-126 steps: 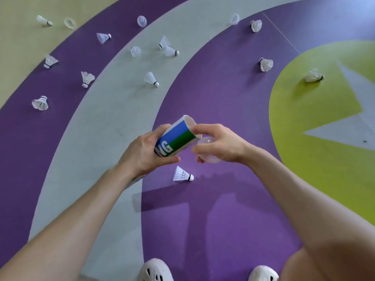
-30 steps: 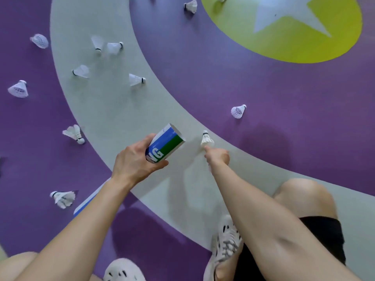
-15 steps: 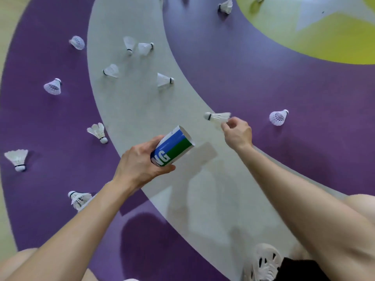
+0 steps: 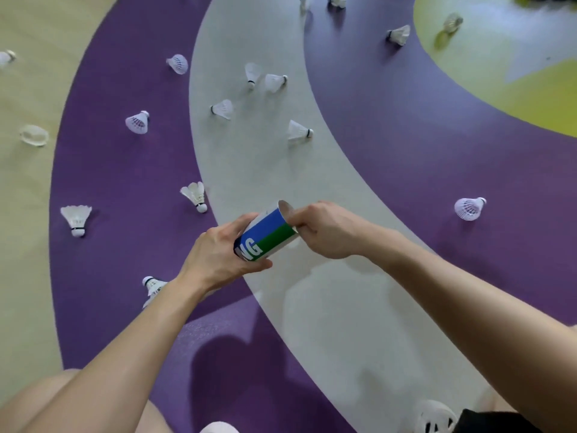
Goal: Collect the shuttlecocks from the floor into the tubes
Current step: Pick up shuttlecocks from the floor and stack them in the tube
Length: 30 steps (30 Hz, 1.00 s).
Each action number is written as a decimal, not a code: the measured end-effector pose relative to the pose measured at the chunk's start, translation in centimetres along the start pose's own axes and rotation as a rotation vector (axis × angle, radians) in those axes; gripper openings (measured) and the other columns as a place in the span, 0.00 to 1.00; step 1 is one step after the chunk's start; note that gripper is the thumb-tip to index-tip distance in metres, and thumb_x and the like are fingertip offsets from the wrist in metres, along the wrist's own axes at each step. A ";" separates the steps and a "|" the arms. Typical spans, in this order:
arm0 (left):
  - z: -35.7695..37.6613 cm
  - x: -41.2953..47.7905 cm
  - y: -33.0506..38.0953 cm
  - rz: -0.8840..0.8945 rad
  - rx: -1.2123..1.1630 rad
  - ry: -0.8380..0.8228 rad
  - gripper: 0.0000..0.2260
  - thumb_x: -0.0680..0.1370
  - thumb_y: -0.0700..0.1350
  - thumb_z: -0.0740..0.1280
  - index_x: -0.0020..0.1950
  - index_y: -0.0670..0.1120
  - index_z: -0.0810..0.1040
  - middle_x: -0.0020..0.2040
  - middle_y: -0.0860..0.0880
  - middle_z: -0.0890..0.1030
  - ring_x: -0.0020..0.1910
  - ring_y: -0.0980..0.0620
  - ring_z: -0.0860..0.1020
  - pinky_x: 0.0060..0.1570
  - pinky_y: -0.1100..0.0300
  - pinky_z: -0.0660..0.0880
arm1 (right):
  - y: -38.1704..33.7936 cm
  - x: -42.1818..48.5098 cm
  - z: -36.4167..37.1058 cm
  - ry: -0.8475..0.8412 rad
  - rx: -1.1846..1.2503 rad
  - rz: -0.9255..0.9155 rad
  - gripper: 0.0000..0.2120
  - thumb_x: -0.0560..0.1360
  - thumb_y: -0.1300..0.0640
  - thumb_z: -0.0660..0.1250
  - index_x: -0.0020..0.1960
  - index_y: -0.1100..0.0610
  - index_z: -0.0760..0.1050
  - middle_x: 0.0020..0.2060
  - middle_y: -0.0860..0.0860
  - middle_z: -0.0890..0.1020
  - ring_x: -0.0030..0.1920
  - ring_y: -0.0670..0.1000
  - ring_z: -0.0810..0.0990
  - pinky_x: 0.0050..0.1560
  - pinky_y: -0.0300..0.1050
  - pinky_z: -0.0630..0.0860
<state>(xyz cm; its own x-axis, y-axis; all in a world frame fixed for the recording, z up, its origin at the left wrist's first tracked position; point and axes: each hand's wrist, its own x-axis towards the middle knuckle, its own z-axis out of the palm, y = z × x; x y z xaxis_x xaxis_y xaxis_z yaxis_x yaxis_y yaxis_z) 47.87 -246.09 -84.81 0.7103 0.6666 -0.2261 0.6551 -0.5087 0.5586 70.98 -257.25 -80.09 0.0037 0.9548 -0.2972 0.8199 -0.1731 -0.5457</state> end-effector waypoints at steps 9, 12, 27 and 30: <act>-6.2 -4.8 -7.1 -0.035 0.194 -0.022 0.36 0.66 0.71 0.77 0.72 0.72 0.69 0.48 0.62 0.84 0.47 0.53 0.83 0.50 0.51 0.80 | -6.6 5.3 3.3 -0.256 0.341 0.034 0.24 0.77 0.63 0.63 0.66 0.43 0.82 0.31 0.48 0.79 0.27 0.44 0.73 0.33 0.36 0.71; -8.9 -5.8 -10.5 -0.157 0.276 0.102 0.35 0.66 0.73 0.76 0.70 0.70 0.70 0.44 0.60 0.83 0.45 0.49 0.81 0.47 0.52 0.78 | -7.9 8.1 5.1 -0.058 0.601 0.084 0.22 0.75 0.65 0.61 0.60 0.46 0.85 0.33 0.53 0.81 0.28 0.45 0.72 0.31 0.34 0.69; -12.6 -5.0 -19.2 -0.445 0.221 0.122 0.28 0.67 0.69 0.78 0.61 0.63 0.73 0.42 0.55 0.83 0.46 0.46 0.81 0.49 0.48 0.81 | -6.2 31.3 15.0 0.188 0.021 0.241 0.31 0.74 0.58 0.71 0.77 0.50 0.71 0.69 0.52 0.75 0.63 0.63 0.80 0.63 0.53 0.77; -12.2 -5.5 -19.8 -0.436 0.235 0.115 0.29 0.66 0.69 0.79 0.62 0.63 0.72 0.44 0.55 0.83 0.47 0.43 0.81 0.49 0.49 0.81 | -5.8 34.7 15.5 0.139 -0.016 0.191 0.35 0.76 0.60 0.66 0.82 0.53 0.62 0.78 0.52 0.68 0.70 0.62 0.77 0.68 0.53 0.75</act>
<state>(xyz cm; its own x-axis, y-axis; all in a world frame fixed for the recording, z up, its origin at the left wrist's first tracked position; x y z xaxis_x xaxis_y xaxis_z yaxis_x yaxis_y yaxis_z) 27.87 -233.01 -84.95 0.3335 0.8934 -0.3011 0.9340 -0.2697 0.2343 57.52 -226.86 -99.37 0.2371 0.9295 -0.2826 0.8058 -0.3507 -0.4772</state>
